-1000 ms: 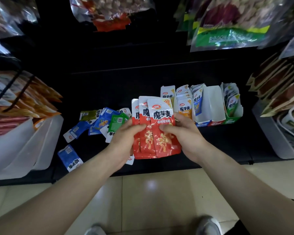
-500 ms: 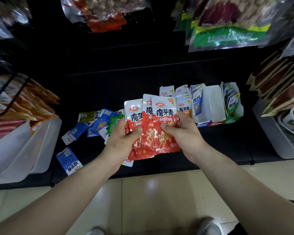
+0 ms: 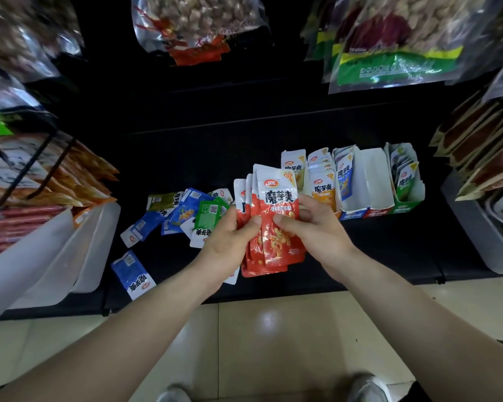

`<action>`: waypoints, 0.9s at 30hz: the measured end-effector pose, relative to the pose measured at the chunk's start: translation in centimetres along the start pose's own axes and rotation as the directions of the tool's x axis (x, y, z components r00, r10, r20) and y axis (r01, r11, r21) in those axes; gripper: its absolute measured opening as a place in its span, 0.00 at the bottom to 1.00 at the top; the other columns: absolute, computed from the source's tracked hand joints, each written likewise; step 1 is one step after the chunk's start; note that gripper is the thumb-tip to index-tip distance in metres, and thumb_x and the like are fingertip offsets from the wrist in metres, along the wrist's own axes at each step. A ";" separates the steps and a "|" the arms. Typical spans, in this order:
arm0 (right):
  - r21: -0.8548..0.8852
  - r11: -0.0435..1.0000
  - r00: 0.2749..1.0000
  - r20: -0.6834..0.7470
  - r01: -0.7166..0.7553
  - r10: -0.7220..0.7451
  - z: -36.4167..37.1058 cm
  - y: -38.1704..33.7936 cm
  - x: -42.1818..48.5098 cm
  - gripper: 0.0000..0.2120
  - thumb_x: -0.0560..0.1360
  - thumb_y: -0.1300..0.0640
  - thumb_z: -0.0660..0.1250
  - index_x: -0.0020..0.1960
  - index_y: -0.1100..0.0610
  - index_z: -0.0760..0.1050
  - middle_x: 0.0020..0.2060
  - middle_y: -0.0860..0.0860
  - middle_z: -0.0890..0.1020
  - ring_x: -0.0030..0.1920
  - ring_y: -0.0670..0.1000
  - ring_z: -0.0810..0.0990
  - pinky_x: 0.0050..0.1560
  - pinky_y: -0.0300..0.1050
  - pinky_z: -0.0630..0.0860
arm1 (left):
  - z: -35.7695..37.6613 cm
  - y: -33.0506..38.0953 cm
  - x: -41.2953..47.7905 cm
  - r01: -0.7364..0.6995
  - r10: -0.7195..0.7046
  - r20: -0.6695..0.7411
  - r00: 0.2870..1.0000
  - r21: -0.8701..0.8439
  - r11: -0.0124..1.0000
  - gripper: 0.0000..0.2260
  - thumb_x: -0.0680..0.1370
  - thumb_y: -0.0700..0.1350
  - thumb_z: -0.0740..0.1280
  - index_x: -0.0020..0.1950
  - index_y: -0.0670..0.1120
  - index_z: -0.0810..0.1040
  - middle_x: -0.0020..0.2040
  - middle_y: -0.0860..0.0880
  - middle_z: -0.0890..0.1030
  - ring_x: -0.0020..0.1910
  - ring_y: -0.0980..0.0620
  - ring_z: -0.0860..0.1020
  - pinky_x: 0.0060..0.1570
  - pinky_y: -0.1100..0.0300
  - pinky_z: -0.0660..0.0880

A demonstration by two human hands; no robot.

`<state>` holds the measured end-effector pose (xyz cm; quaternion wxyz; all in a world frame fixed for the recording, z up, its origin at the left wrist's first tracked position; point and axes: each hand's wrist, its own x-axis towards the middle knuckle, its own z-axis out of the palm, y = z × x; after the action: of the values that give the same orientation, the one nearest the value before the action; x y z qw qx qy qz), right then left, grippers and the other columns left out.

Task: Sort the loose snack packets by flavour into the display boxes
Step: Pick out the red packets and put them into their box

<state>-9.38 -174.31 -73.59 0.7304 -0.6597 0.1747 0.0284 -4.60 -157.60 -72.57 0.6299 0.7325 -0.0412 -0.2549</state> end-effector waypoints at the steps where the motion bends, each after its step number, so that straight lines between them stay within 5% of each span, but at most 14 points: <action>1: -0.024 1.000 1.000 0.014 0.004 -0.003 0.0 -0.1 -0.1 0.16 0.76 0.55 0.73 0.63 0.49 0.78 0.52 0.51 0.86 0.50 0.49 0.86 0.52 0.50 0.82 | 0.2 0.0 0.0 -0.008 0.008 0.017 1.000 0.014 1.000 0.06 0.83 0.46 0.64 0.59 0.52 0.75 0.53 0.51 0.85 0.51 0.53 0.85 0.50 0.58 0.82; 8: -0.325 0.945 0.997 -0.066 0.017 -0.041 -1.5 -0.2 -0.9 0.10 0.81 0.49 0.65 0.51 0.52 0.83 0.44 0.47 0.87 0.46 0.47 0.85 0.51 0.52 0.82 | 2.4 -0.8 0.2 -0.037 0.015 0.144 0.990 0.154 0.987 0.12 0.81 0.46 0.67 0.61 0.58 0.69 0.55 0.55 0.82 0.54 0.57 0.82 0.58 0.51 0.79; 14: -0.456 0.890 0.993 -0.108 -0.017 -0.036 -5.9 -0.9 -2.3 0.16 0.81 0.50 0.65 0.35 0.51 0.74 0.26 0.40 0.79 0.28 0.38 0.77 0.29 0.30 0.69 | 7.0 -0.6 1.8 -0.017 -0.023 0.204 0.979 0.193 0.981 0.13 0.80 0.42 0.68 0.59 0.58 0.72 0.53 0.54 0.84 0.51 0.55 0.84 0.51 0.57 0.80; 20: -0.579 0.800 0.979 -0.200 -0.158 0.049 -13.9 -0.1 -3.4 0.16 0.81 0.42 0.62 0.48 0.53 0.79 0.40 0.47 0.83 0.42 0.49 0.81 0.42 0.44 0.75 | 13.5 -0.2 4.2 0.060 -0.088 0.133 0.987 0.198 0.978 0.14 0.78 0.41 0.71 0.61 0.53 0.74 0.52 0.52 0.84 0.50 0.53 0.84 0.48 0.55 0.81; 24: -0.771 0.571 0.959 -0.214 -0.283 0.186 -19.5 1.9 -3.2 0.17 0.79 0.43 0.63 0.54 0.57 0.80 0.50 0.53 0.83 0.52 0.54 0.81 0.57 0.53 0.76 | 18.1 -1.0 9.0 0.076 -0.096 0.065 0.993 0.253 0.964 0.16 0.76 0.44 0.73 0.60 0.55 0.73 0.51 0.55 0.82 0.47 0.56 0.82 0.40 0.61 0.76; 27: -0.789 0.501 0.930 -0.244 -0.355 0.276 -22.7 3.7 -3.3 0.16 0.79 0.42 0.63 0.56 0.53 0.78 0.51 0.51 0.81 0.53 0.54 0.80 0.58 0.52 0.76 | 22.3 -1.4 14.1 0.096 -0.105 0.033 0.994 0.211 0.973 0.16 0.75 0.42 0.73 0.60 0.51 0.74 0.53 0.50 0.83 0.47 0.53 0.83 0.42 0.59 0.78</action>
<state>-18.42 -195.35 -77.71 0.3127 -0.8798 0.2896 0.2106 -2.22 -182.82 -80.10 0.5345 0.7901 -0.0447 -0.2968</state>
